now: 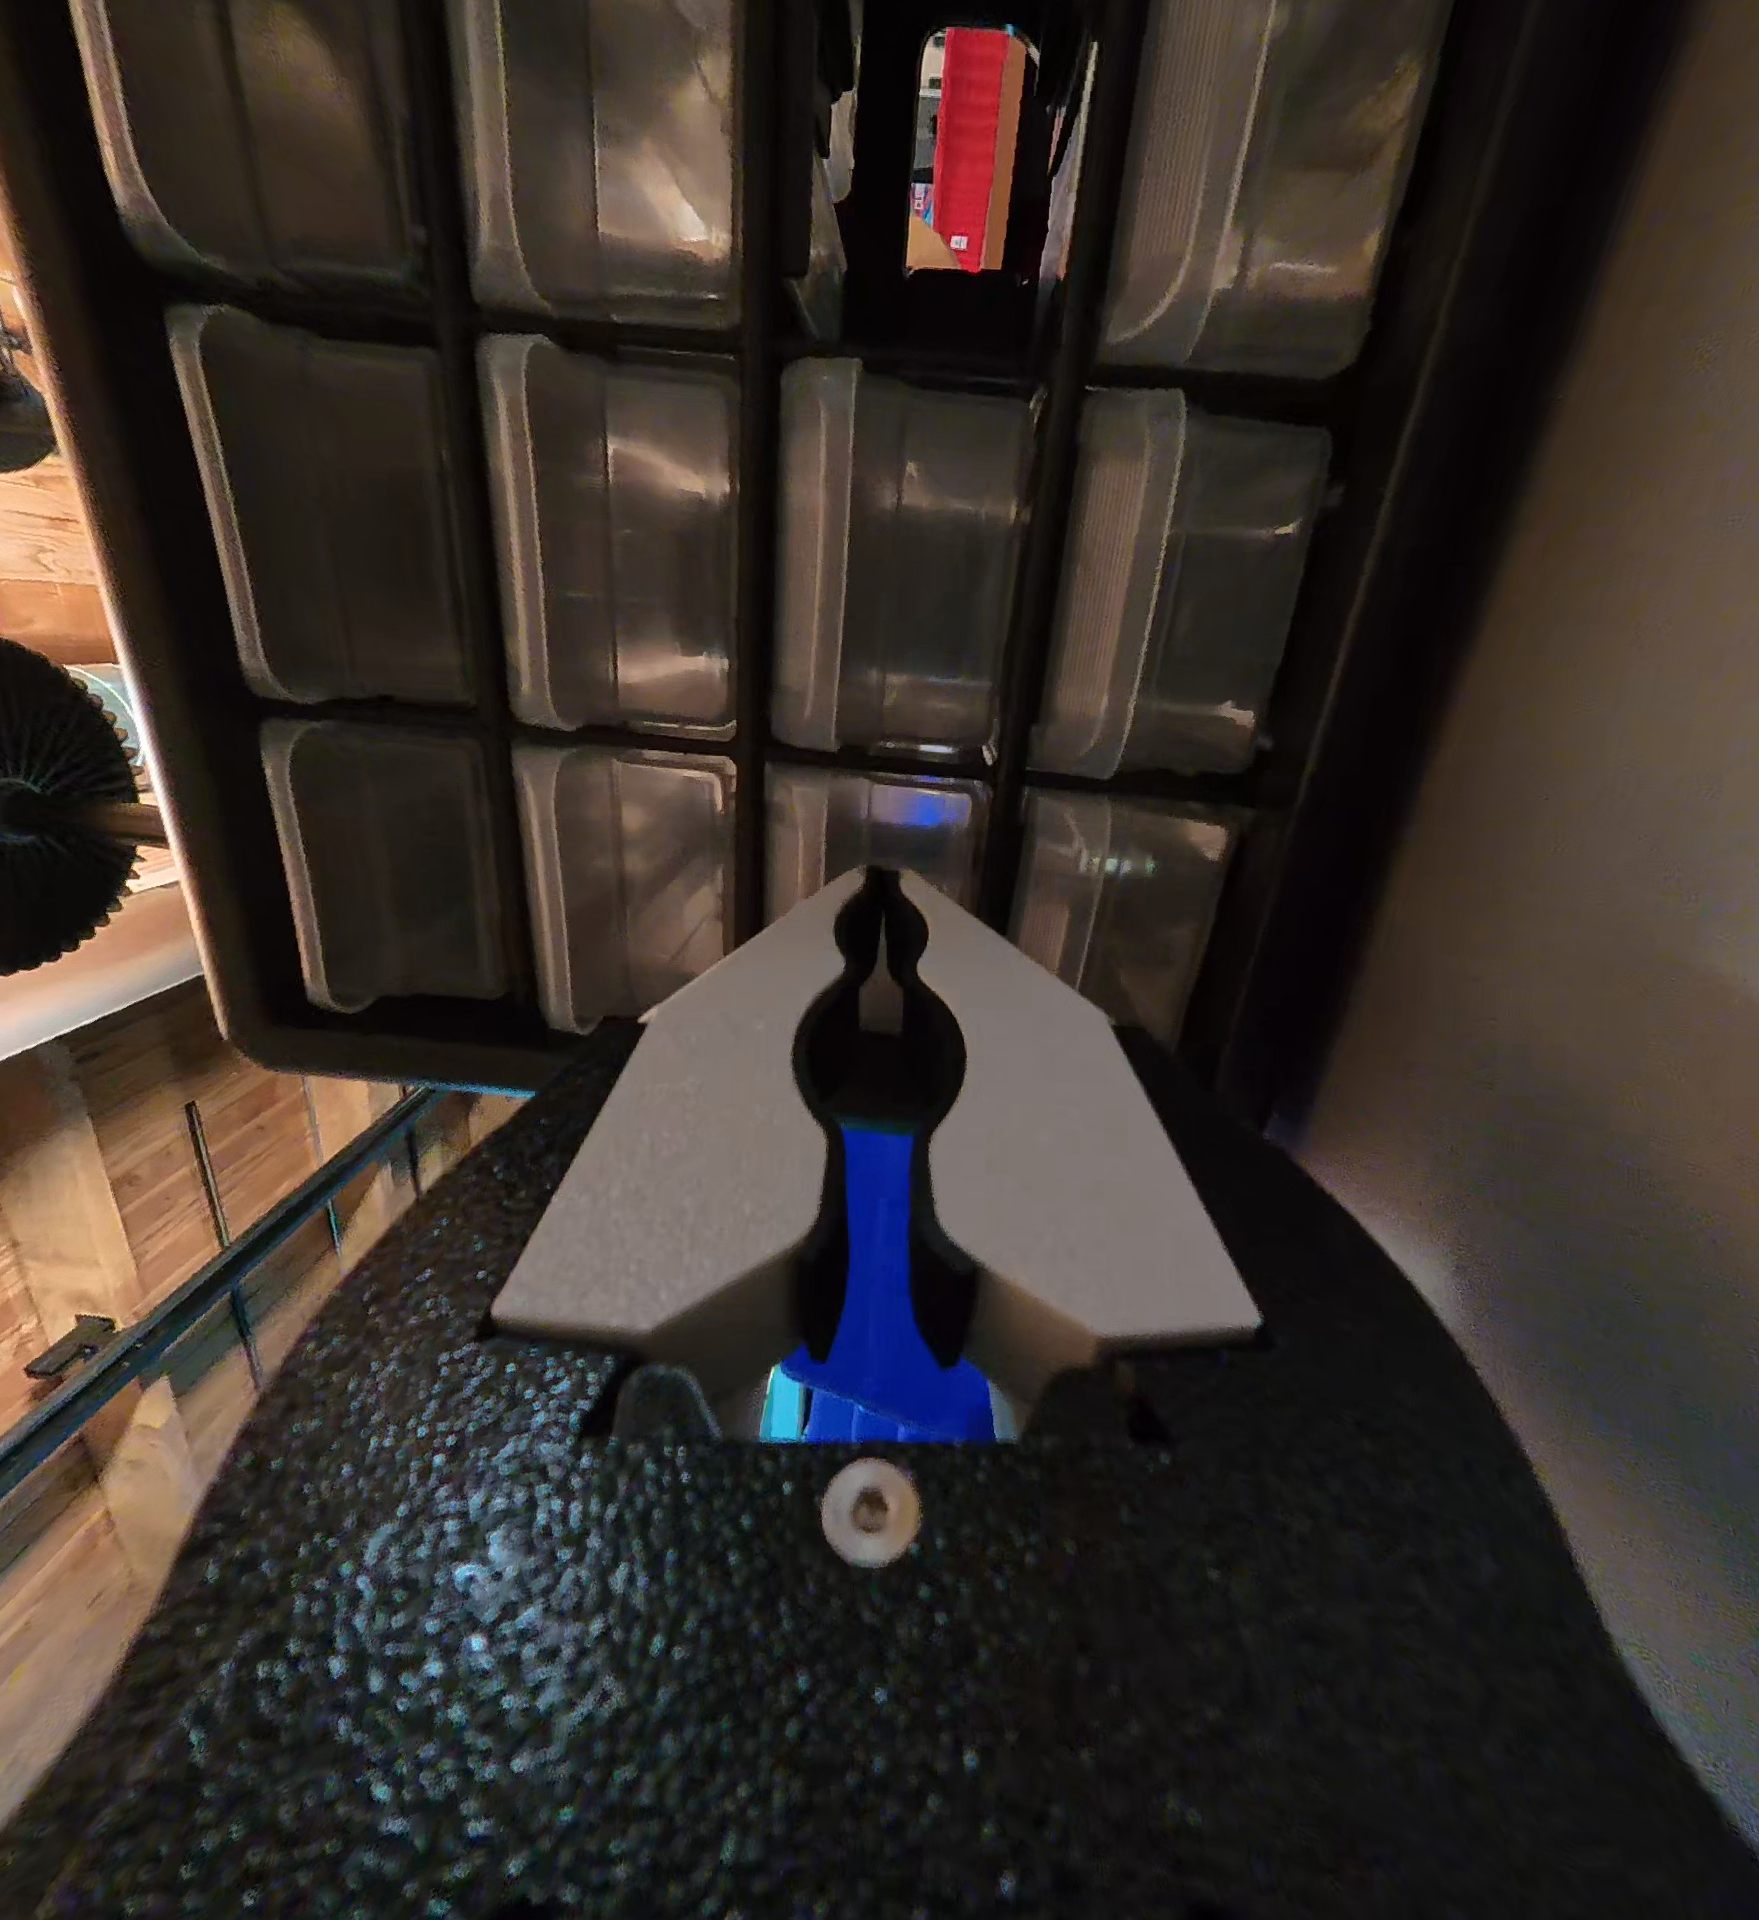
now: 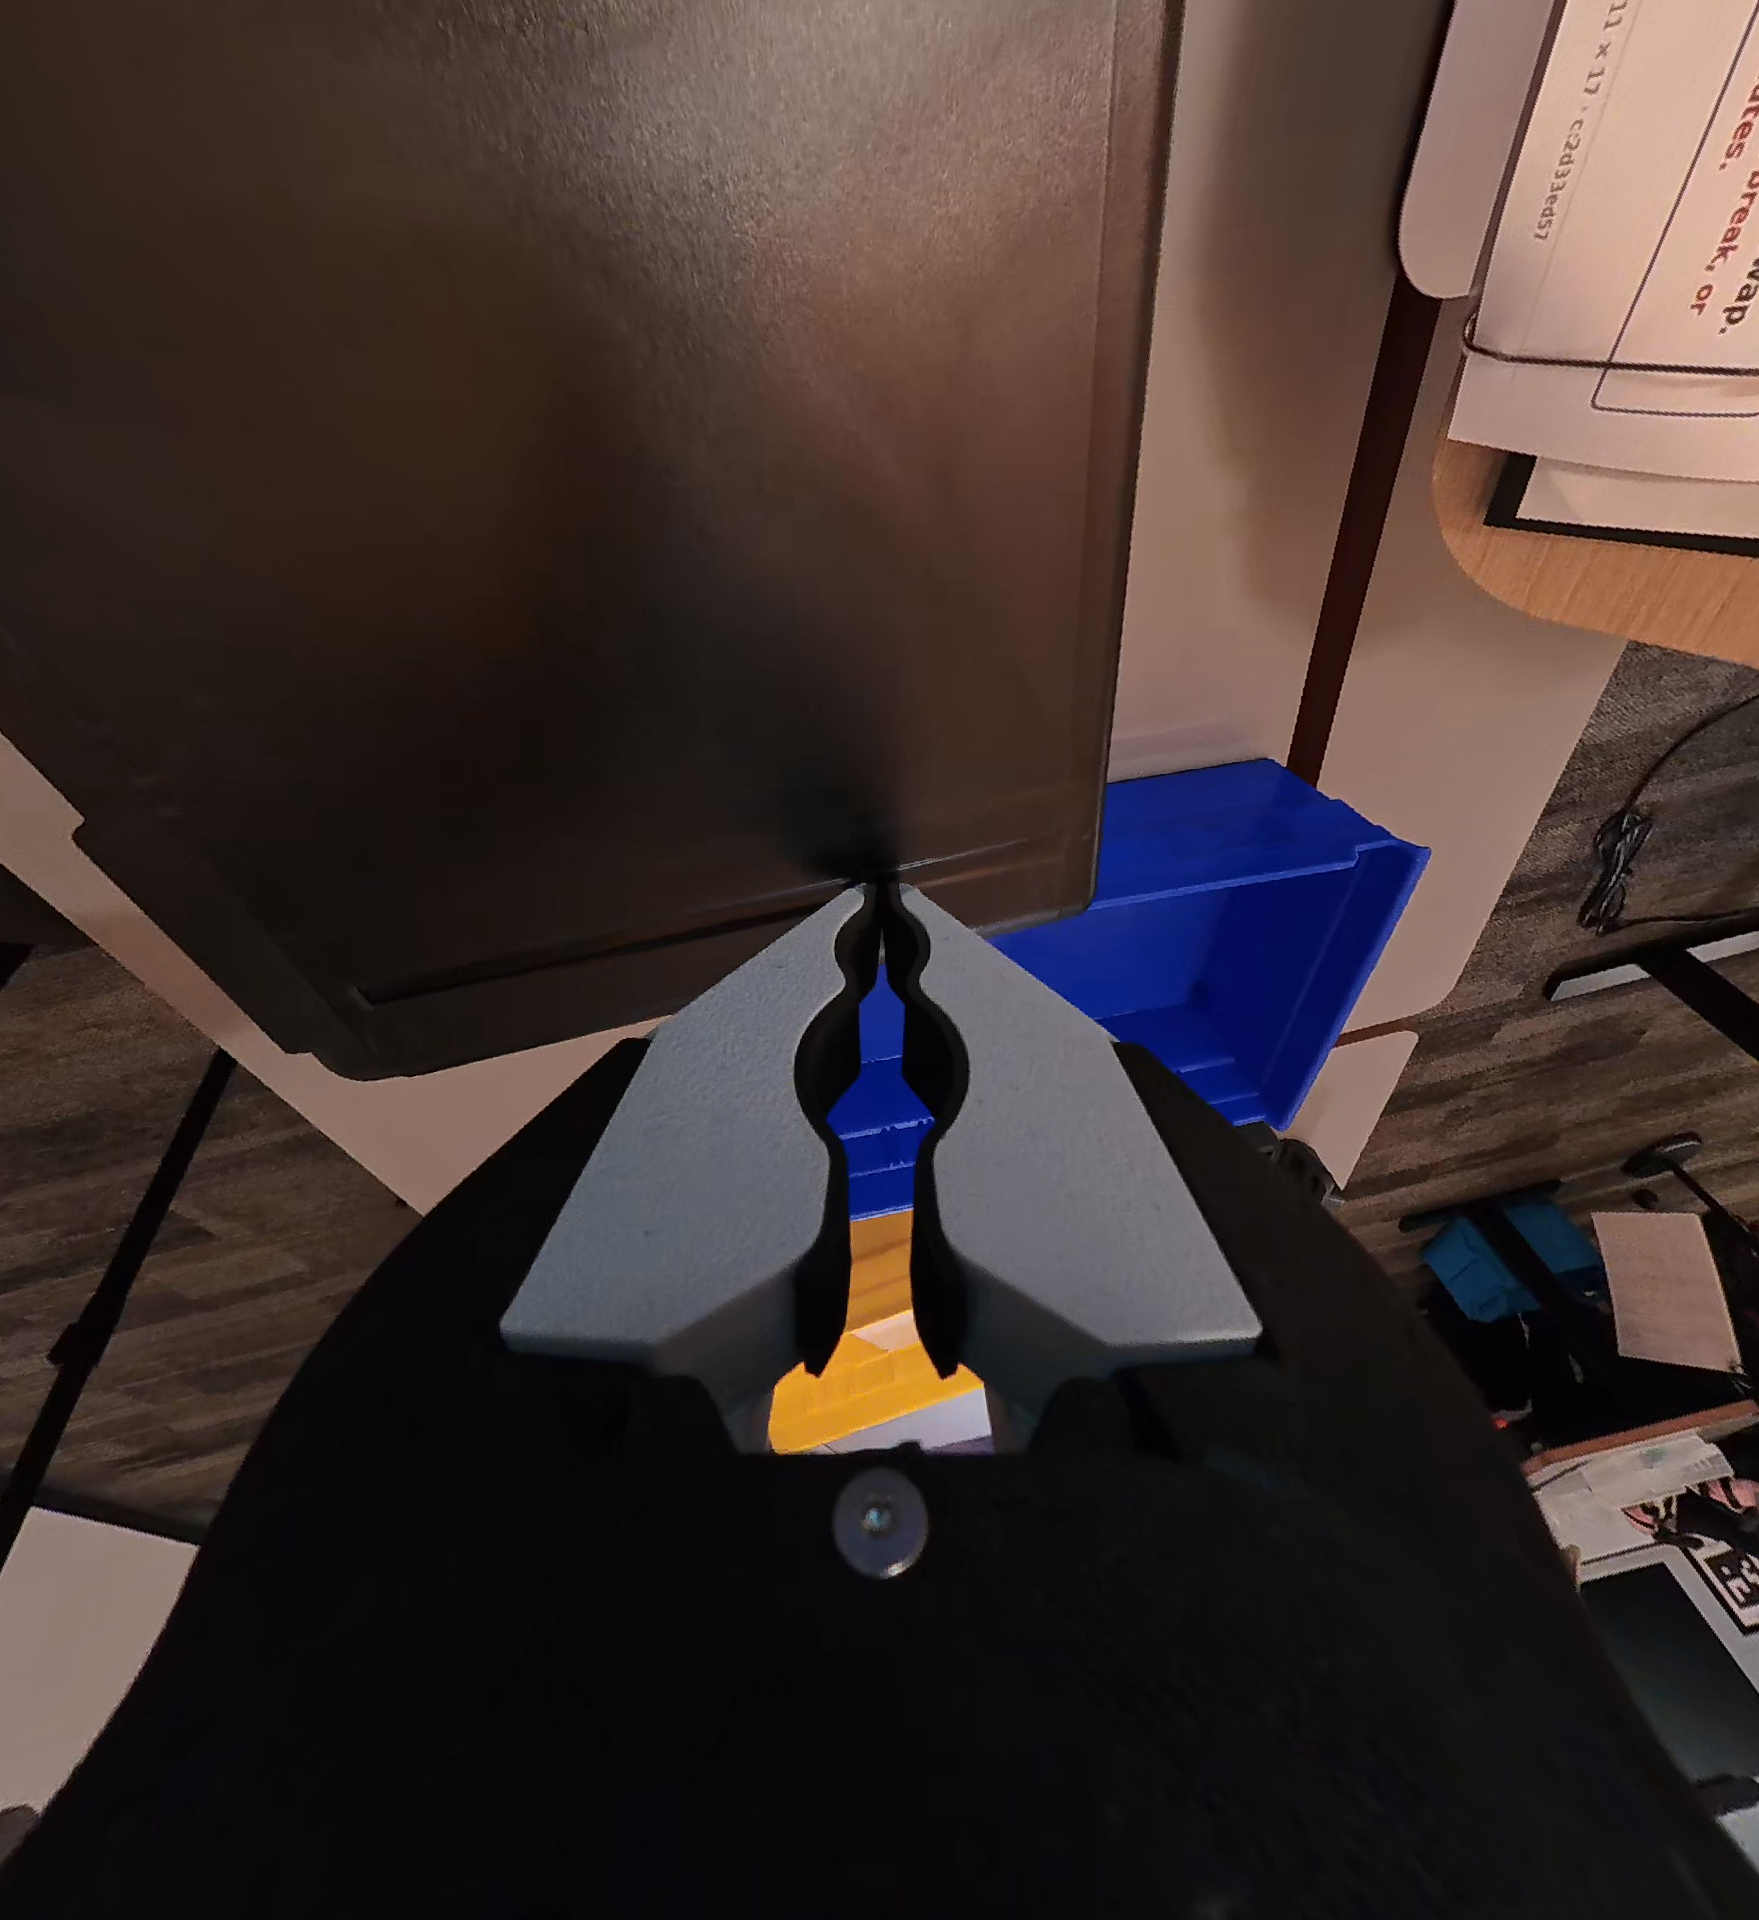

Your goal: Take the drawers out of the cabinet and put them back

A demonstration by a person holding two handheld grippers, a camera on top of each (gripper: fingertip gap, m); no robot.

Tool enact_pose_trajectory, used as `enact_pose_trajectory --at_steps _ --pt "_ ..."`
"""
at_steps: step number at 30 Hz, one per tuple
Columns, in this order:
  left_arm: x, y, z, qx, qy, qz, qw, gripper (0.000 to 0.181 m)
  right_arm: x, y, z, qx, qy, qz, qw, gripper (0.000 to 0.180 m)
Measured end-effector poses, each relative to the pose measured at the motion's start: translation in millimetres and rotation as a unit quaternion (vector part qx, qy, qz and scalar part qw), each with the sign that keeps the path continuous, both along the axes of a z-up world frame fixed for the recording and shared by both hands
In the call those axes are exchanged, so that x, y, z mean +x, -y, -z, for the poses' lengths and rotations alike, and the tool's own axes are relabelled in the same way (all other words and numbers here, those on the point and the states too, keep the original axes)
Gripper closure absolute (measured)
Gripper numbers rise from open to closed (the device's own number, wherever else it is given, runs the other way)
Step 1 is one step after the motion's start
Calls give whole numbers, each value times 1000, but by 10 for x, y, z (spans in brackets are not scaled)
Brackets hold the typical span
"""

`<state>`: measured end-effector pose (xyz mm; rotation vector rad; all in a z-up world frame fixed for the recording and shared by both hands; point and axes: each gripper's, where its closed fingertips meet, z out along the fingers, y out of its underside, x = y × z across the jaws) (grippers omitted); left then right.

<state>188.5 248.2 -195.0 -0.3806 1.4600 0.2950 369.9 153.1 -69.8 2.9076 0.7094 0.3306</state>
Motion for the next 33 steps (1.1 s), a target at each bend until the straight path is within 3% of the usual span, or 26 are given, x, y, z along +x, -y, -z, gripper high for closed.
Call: enact_pose_trajectory --at_steps 4,9,13,16,19,21,25,31,33 --pt "-39 31 -10 -12 0 12 1000 181 0 1 1 -1 0 0 1000 180" --pt "-322 65 -326 -169 64 42 983 181 0 1 0 -3 3 -3 1000 180" --pt "-679 -457 -1072 -328 200 27 923 181 -1 0 0 3 -3 -2 1000 180" --pt "-735 -1157 -1268 -432 201 -37 878 181 -1 0 -1 5 -1 -1 1000 180" --pt "-537 -1806 -1020 -532 118 -100 832 175 0 1 -1 4 5 -3 1000 180" --pt "-347 -2088 -725 -601 34 -137 786 163 1 1 -1 3 8 -5 1000 180" --pt "-5 -2544 -349 -673 -39 -202 711 160 1 2 -1 5 6 -3 1000 180" --pt "353 -2615 153 -721 -131 -241 636 158 1 2 -1 2 -1 1 1000 180" --pt "417 -2637 270 -717 -145 -256 632 156 1 2 -1 1 -2 3 1000 180"
